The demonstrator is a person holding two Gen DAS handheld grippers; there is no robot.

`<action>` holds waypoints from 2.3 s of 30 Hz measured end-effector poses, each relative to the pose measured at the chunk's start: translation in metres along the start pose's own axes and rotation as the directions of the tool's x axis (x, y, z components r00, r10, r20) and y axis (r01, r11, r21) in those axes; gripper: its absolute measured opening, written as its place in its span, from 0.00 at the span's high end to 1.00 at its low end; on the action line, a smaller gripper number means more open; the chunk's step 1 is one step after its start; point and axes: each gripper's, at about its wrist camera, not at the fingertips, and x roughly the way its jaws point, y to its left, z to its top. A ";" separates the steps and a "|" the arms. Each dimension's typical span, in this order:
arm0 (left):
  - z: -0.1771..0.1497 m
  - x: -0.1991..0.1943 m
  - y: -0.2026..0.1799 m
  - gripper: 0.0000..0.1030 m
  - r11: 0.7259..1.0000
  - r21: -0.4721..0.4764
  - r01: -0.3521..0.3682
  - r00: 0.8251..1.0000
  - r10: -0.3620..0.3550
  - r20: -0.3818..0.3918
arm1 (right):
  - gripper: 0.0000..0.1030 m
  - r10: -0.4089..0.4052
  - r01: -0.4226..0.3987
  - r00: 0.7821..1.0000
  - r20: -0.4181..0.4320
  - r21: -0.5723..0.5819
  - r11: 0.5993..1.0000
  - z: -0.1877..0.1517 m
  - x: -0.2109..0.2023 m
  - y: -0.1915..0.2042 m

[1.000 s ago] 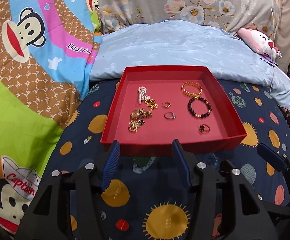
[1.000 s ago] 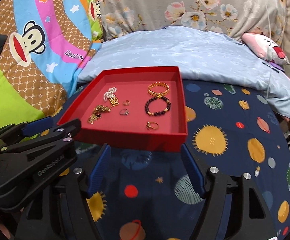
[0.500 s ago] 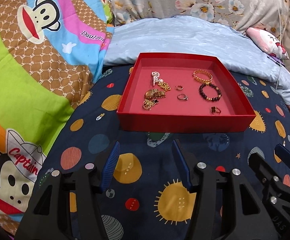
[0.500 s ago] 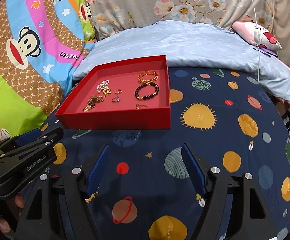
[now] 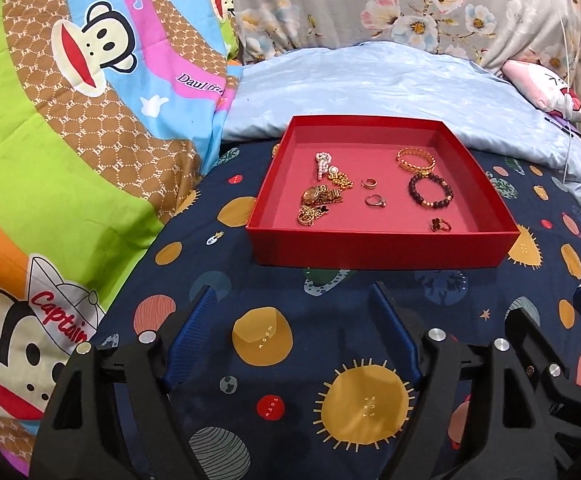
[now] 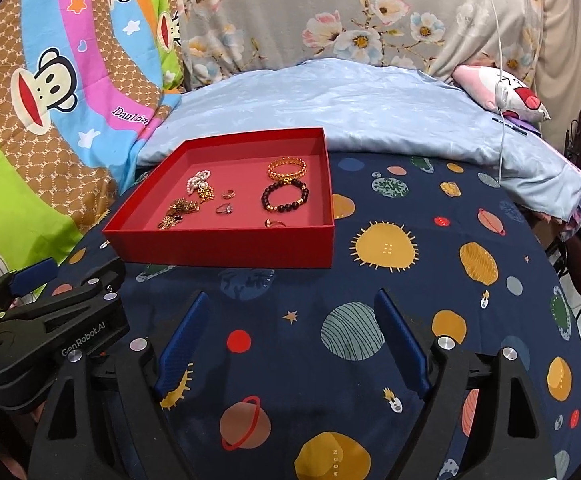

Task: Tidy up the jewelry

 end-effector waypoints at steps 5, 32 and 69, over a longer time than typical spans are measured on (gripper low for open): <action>-0.003 0.004 -0.002 0.24 1.000 0.010 -0.008 1.000 0.008 -0.009 | 0.19 -0.010 0.010 1.000 -0.012 0.007 1.000 -0.003 0.005 -0.002; -0.004 0.013 0.000 0.17 1.000 0.006 -0.020 1.000 0.020 -0.014 | 0.19 -0.037 0.037 0.999 -0.001 -0.018 0.999 -0.002 0.009 0.002; -0.002 0.014 -0.001 0.14 1.000 0.016 -0.024 1.000 0.025 -0.012 | 0.19 -0.047 0.047 0.999 0.003 -0.020 0.999 0.000 0.010 -0.001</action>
